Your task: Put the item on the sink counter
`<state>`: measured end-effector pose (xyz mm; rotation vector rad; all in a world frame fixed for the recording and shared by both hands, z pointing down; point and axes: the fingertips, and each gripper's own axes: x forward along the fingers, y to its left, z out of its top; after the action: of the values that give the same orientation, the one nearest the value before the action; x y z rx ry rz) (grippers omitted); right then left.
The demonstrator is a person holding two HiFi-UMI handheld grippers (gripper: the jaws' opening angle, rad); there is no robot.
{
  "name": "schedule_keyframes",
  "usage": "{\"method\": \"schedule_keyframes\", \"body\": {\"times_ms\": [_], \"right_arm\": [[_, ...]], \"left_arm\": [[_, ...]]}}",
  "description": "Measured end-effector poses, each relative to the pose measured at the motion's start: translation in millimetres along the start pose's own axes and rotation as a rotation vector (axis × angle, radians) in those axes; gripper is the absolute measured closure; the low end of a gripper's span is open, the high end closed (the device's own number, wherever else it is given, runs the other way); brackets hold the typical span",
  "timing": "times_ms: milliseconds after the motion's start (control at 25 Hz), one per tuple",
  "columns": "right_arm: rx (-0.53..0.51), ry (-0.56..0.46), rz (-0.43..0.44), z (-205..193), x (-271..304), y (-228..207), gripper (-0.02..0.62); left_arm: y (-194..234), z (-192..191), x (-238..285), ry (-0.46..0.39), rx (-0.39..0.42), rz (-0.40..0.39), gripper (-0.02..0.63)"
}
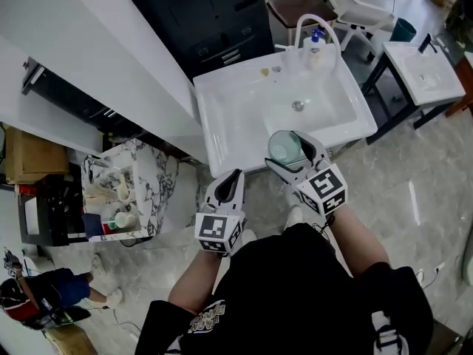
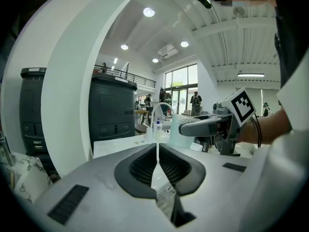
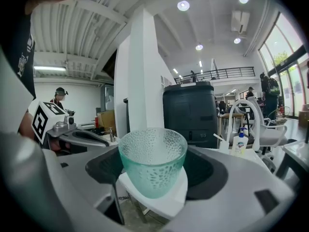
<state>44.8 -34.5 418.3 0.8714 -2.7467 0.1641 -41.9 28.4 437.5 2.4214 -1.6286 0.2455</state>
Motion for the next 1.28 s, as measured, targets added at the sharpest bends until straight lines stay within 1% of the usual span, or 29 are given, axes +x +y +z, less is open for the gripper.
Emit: {"method": "schedule_keyframes", "body": {"times_ms": [200, 480, 840, 1000, 1280], "right_arm": [[0.001, -0.018, 0.033, 4, 3, -19, 0.172], [-0.015, -0.046, 0.087, 12, -4, -36, 0.172], [-0.028, -0.047, 0.106, 10, -24, -55, 0.172], [-0.033, -0.044, 0.112, 8, -27, -58, 0.172], [-0.026, -0.039, 0.123, 8, -15, -58, 0.172]], "left_arm": [[-4, 10, 14, -0.009, 0.003, 0.039, 0.58], [-21, 23, 31, -0.03, 0.008, 0.079, 0.58], [-43, 28, 48, -0.036, 0.0, 0.093, 0.58], [-50, 28, 51, -0.033, 0.013, 0.087, 0.58], [-43, 28, 55, -0.025, 0.017, 0.089, 0.58]]}}
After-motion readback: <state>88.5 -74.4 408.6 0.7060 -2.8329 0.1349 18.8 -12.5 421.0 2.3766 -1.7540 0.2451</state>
